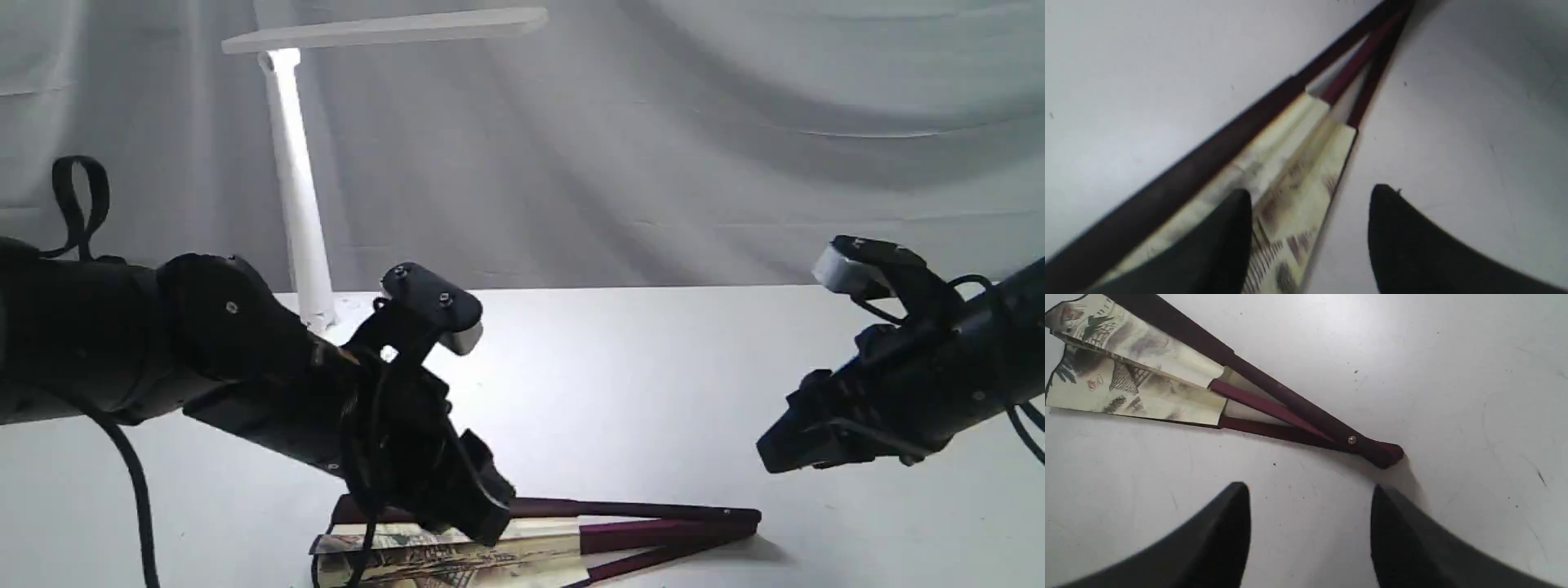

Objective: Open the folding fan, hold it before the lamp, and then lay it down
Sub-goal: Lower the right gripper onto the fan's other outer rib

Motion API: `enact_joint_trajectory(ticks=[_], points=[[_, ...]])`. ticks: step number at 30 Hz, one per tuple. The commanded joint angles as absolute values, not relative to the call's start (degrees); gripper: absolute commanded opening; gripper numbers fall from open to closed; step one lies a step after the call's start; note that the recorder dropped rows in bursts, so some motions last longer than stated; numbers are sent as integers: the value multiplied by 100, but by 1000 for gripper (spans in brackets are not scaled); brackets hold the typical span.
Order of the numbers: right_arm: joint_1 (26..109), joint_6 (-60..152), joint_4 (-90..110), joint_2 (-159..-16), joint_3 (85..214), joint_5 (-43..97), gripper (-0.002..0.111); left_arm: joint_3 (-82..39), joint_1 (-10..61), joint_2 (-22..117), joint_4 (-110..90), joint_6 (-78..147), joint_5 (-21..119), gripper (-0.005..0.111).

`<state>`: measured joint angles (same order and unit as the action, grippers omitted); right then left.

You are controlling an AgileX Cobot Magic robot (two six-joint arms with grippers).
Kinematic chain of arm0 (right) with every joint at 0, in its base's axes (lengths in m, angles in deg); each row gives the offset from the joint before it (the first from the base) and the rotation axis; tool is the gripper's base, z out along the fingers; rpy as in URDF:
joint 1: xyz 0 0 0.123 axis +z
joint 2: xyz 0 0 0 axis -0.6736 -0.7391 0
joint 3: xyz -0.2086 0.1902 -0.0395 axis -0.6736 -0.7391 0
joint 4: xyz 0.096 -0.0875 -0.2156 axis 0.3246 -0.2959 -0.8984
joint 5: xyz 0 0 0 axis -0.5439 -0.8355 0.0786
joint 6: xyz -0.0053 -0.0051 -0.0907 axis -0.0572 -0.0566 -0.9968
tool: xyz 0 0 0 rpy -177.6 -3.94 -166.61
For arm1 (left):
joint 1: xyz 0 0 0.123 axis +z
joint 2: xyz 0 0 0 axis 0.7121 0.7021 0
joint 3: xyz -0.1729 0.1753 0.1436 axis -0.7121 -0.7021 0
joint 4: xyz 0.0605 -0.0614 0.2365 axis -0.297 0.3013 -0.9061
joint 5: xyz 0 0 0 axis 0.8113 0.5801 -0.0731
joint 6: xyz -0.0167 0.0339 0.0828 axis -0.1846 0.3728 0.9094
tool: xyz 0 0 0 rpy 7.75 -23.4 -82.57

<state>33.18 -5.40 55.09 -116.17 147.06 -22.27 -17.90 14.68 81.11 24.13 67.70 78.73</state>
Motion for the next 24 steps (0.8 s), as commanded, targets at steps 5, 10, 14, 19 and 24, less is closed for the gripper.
enact_joint_trajectory(ticks=[5, 10, 14, 19, 24], points=[[3783, -832, 5505, -11622, 14810, -1897, 46, -1811, 1480, 8015, 485, 4237, 9216, 44], [4005, -65, 5305, -11891, 15470, -2441, 46, -1811, 1480, 8015, -36, 3196, 9434, 44], [4112, 8, 5305, -12280, 16023, -3128, 46, -1811, 1480, 8015, -11, 3028, 9664, 44], [4123, 31, 5333, -12901, 16587, -3548, 46, -1811, 1480, 8015, -11, 3025, 9961, 44], [4123, 16, 5348, -13433, 16991, -3548, 46, -1811, 1522, 8015, -11, 3000, 10036, 44]])
